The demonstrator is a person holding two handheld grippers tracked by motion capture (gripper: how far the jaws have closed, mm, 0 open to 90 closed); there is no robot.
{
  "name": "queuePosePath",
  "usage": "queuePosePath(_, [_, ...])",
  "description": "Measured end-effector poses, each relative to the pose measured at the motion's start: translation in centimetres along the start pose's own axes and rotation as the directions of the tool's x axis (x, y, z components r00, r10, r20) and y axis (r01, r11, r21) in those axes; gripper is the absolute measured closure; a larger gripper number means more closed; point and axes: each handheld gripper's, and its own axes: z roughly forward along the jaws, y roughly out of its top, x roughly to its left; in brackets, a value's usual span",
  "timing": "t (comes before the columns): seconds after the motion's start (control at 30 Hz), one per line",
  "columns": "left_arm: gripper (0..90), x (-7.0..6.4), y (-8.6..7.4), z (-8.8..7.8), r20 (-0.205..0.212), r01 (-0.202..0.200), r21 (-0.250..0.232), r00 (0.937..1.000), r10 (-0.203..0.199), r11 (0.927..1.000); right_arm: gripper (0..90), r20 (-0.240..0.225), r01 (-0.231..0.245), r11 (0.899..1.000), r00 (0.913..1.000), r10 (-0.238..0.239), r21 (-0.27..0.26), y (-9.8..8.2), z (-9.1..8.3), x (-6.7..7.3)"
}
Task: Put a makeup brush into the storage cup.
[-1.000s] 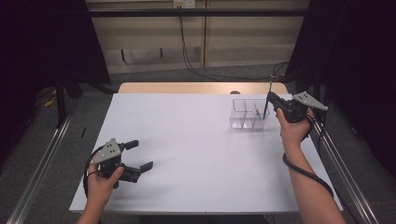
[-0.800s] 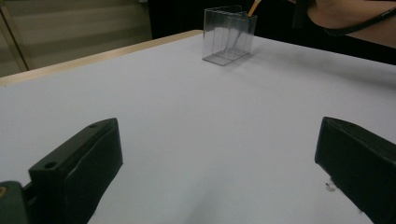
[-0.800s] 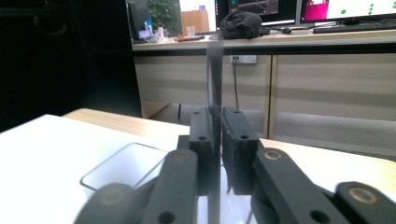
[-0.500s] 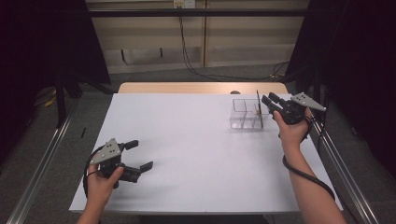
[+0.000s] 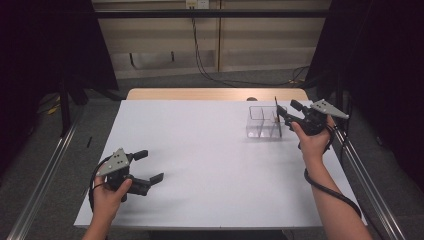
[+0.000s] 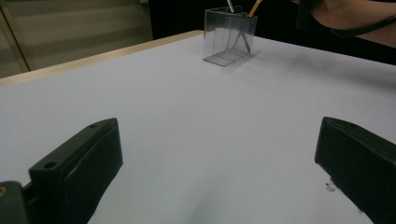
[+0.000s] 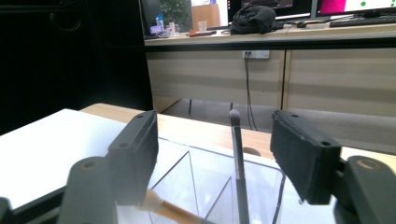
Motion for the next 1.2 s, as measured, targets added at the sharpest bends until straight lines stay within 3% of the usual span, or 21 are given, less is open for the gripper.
queuePosePath(0.27, [0.7,0.0,0.0,0.0,0.001,-0.001,-0.001,1.0,0.001,1.0,20.0,-0.039,-0.006,1.0,0.9992,0.006,0.014,0.0,-0.3,0.4])
queuePosePath(0.73, [0.7,0.0,0.0,0.0,0.0,-0.002,-0.002,1.0,0.002,1.0,7.1,-0.115,0.046,0.998,0.9925,-0.041,0.038,-0.3,-1.2,0.9])
queuePosePath(0.93, [0.7,-0.1,0.1,0.0,-0.001,-0.001,-0.005,1.0,0.001,1.0,5.9,-0.142,0.089,0.995,0.9864,-0.083,0.042,-0.3,-1.5,1.4])
queuePosePath(1.2, [0.7,-0.1,0.0,0.0,-0.001,-0.002,-0.002,1.0,0.002,1.0,5.5,-0.158,0.108,0.993,0.9824,-0.1,0.044,-0.5,-1.9,1.7])
